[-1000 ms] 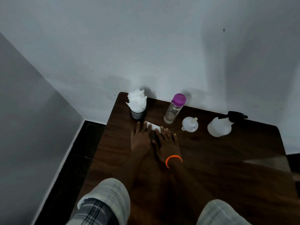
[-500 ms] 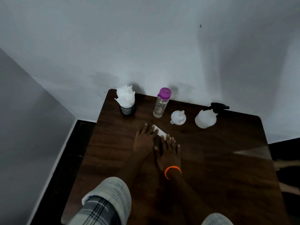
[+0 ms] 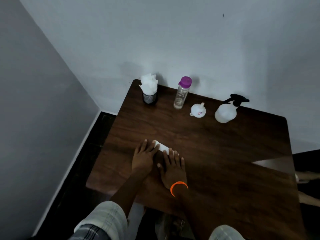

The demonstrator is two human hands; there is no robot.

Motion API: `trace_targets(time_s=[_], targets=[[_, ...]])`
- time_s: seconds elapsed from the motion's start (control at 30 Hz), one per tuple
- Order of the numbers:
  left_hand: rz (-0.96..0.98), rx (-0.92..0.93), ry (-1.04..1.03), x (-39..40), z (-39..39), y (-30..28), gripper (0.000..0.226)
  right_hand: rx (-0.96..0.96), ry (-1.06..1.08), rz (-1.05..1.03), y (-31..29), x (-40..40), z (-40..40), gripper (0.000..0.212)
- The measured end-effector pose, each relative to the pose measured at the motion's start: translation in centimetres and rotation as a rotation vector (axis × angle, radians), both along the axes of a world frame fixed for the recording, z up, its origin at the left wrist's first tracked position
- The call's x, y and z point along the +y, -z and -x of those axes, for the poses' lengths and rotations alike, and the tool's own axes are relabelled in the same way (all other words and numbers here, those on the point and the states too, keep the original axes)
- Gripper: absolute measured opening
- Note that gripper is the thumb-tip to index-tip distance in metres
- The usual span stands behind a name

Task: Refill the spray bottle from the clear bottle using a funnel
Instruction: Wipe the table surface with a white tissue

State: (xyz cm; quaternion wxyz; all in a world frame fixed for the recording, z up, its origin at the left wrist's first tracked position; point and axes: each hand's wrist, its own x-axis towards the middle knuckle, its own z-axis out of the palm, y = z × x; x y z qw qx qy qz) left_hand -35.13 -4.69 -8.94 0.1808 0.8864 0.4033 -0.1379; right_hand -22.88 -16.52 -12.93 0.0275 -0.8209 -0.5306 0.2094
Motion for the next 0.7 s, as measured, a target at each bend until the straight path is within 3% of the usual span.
trace_targets(time_s=[0.4, 0.7], targets=[[-0.005, 0.021, -0.241, -11.0, 8.3, -0.2, 0.066, 0.014, -0.261, -0.033, 0.2, -7.5, 5.5, 0.065], [0.027, -0.022, -0.248, -18.5, 6.1, -1.9, 0.074, 0.005, -0.315, -0.026, 0.3, -14.5, 2.9, 0.062]])
